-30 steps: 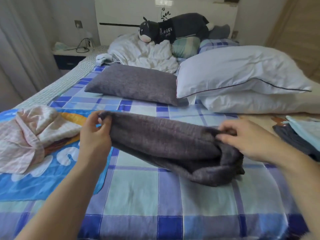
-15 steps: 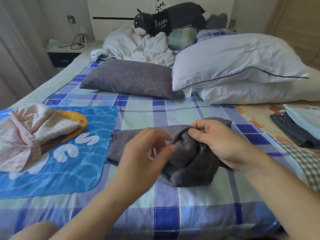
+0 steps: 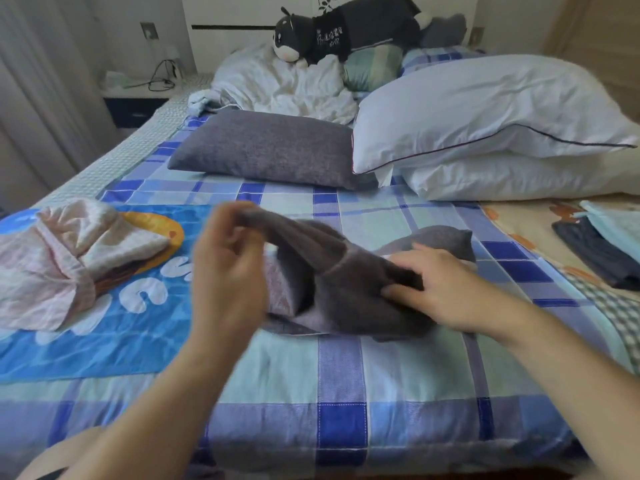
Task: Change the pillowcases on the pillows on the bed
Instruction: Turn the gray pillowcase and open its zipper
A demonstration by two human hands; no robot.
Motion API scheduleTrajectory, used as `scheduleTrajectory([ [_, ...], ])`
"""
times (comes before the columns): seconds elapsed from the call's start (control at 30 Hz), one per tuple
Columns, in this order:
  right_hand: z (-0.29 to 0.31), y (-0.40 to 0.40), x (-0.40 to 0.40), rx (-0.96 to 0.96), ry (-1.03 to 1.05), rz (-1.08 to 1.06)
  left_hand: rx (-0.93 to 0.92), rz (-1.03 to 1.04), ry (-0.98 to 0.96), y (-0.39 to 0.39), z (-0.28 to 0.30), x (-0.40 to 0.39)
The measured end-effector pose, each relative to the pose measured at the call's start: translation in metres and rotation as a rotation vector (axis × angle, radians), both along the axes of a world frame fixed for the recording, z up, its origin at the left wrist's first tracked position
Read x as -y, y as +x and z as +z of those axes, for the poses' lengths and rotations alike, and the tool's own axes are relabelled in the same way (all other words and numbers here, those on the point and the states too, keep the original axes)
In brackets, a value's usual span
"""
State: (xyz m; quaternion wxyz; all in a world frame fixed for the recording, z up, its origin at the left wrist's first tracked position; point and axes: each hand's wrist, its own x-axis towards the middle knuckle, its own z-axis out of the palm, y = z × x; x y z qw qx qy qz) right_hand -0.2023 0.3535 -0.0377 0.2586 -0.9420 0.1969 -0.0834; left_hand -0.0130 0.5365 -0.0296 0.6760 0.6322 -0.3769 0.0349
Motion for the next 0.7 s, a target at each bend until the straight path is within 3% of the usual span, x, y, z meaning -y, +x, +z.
scheduleTrajectory([
  [0.07,-0.007,-0.004,0.004,0.034,-0.163,-0.092,-0.114,0.103,-0.018,0.032,-0.001,-0.007],
  [0.2,-0.008,-0.006,0.007,0.224,-0.328,-0.159,-0.158,0.196,0.059,0.048,-0.014,-0.011],
  [0.33,0.005,-0.021,-0.012,0.528,-0.235,-0.126,-0.474,0.038,-0.014,0.047,-0.009,-0.010],
  [0.4,0.006,-0.017,-0.019,0.557,-0.046,-0.132,-0.411,0.090,0.030,0.046,-0.008,-0.013],
  [0.47,-0.004,-0.013,-0.011,0.440,-0.035,-0.225,-0.134,0.248,0.266,0.051,-0.009,-0.014],
  [0.53,-0.021,-0.018,0.011,0.238,-0.168,-0.325,0.053,0.439,0.446,0.064,-0.013,-0.018],
  [0.63,-0.041,-0.035,0.034,-0.107,-0.250,-0.365,-0.001,0.482,0.700,0.088,-0.024,-0.027],
  [0.7,-0.048,-0.041,0.041,-0.240,-0.300,-0.368,0.082,0.543,0.919,0.097,-0.033,-0.033],
])
